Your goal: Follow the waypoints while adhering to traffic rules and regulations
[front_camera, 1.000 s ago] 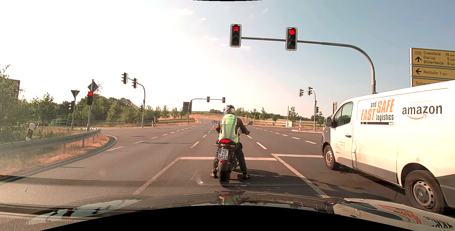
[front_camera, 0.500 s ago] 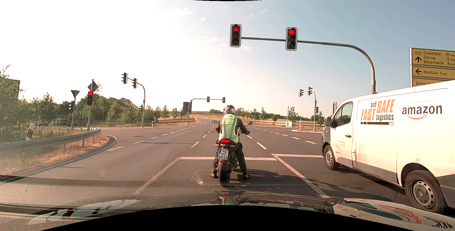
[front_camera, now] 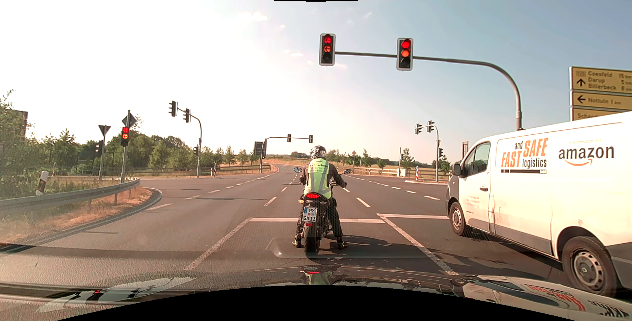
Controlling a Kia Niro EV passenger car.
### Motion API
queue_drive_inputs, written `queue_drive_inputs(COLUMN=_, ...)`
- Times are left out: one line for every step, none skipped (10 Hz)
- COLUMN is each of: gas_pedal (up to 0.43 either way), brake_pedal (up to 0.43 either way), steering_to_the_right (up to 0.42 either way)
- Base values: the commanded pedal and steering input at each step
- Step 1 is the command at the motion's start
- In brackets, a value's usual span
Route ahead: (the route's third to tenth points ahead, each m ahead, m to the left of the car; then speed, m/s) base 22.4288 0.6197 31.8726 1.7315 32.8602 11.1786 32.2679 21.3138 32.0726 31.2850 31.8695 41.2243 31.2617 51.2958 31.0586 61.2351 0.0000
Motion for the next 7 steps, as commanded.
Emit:
queue_drive_inputs(gas_pedal=0.000, brake_pedal=0.000, steering_to_the_right=-0.015)
queue_drive_inputs(gas_pedal=0.000, brake_pedal=0.000, steering_to_the_right=-0.016)
queue_drive_inputs(gas_pedal=0.000, brake_pedal=0.000, steering_to_the_right=-0.015)
queue_drive_inputs(gas_pedal=0.000, brake_pedal=0.000, steering_to_the_right=-0.015)
queue_drive_inputs(gas_pedal=0.000, brake_pedal=0.000, steering_to_the_right=-0.015)
queue_drive_inputs(gas_pedal=0.000, brake_pedal=0.000, steering_to_the_right=-0.015)
queue_drive_inputs(gas_pedal=0.000, brake_pedal=0.000, steering_to_the_right=-0.015)
